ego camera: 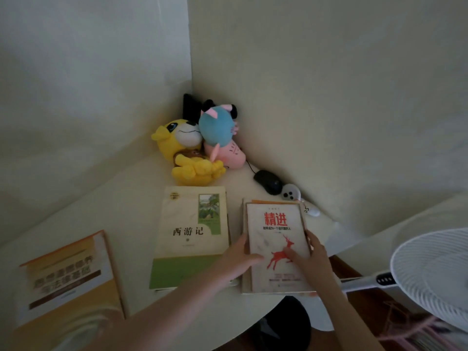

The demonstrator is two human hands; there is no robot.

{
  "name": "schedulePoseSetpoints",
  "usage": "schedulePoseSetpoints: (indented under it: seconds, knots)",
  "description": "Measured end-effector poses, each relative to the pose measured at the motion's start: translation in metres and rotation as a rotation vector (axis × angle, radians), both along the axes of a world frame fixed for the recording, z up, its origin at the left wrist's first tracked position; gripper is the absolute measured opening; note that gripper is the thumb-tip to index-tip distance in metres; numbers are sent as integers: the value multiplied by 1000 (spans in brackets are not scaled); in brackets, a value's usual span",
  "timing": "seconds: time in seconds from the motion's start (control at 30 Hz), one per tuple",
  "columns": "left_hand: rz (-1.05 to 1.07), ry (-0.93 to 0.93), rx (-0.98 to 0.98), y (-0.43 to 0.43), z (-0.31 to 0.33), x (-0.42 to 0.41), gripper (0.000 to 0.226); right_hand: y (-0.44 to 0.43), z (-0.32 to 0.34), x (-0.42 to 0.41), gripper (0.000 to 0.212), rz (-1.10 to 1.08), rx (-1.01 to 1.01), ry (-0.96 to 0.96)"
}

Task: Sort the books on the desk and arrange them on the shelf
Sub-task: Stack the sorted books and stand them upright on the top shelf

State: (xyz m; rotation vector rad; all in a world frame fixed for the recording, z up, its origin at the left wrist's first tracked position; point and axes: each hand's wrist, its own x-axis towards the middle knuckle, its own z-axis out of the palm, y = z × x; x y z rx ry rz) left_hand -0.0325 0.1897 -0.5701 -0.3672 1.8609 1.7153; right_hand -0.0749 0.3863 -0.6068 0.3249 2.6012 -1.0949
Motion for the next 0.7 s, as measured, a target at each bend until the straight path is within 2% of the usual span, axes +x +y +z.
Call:
schedulePoseSetpoints:
  seconds: [0.13,0.2,0.3,0.53,0.63,0.7]
  knots:
    - [-136,60,-254,18,-8,6,99,12,4,0,38,-87,-37,-26]
    - [-136,35,-300,24,-13,3,106,23,4,-2,38,-127,-49,-17]
    - [-76,10,-257,25,-10,-2,105,31,6,-4,48,-171,-77,-24]
    - [56,83,-140,23,-3,5,80,33,7,-3,53,-181,-130,-26]
    - [-11,50,-129,25,-1,6,85,43,10,-4,57,-198,-167,-44]
    - [-115,38,-195,29,-4,6,89,51,12,-5,59,-215,-178,-50]
